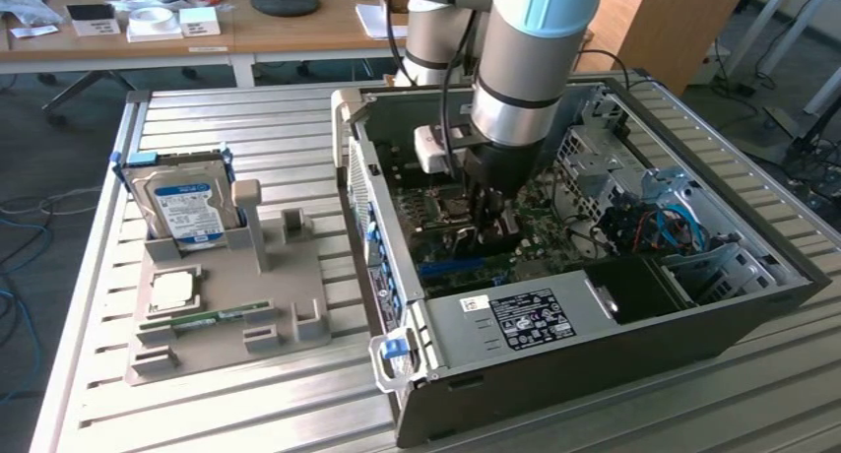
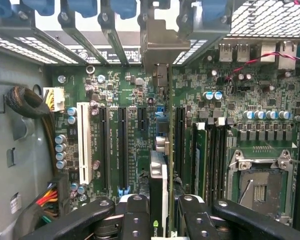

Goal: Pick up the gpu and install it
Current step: 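Insert the gpu into the slot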

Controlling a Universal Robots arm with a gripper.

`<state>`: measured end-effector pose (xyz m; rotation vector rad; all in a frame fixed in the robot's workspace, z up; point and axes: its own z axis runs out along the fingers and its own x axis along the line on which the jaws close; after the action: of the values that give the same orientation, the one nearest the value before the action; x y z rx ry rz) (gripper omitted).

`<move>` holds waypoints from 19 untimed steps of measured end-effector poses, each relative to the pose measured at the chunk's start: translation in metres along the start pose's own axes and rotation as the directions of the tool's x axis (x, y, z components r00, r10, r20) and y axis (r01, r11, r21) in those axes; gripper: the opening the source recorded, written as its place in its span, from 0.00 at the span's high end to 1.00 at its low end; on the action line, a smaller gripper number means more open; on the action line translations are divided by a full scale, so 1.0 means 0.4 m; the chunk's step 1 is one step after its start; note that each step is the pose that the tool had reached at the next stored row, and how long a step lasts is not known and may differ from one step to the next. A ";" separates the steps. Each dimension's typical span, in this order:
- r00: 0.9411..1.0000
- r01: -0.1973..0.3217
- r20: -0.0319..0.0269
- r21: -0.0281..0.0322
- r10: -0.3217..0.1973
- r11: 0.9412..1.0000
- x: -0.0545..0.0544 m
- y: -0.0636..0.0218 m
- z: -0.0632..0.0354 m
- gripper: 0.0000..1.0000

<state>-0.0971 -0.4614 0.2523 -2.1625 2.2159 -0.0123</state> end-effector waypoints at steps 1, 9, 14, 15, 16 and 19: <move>1.000 0.000 0.000 0.000 0.000 1.000 0.000 -0.002 0.000 0.73; 1.000 0.000 0.000 0.000 0.000 1.000 -0.001 -0.008 -0.014 0.73; 1.000 0.000 0.000 0.000 0.000 1.000 0.000 -0.008 -0.015 0.73; 1.000 0.000 0.000 0.001 0.000 1.000 0.000 -0.008 -0.015 0.73; 1.000 0.000 0.000 0.001 0.000 1.000 0.000 -0.008 -0.015 0.73; 1.000 0.000 0.000 0.001 0.000 1.000 0.000 -0.008 -0.015 0.73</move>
<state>-0.0941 -0.4618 0.2585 -2.1622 2.2153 -0.0128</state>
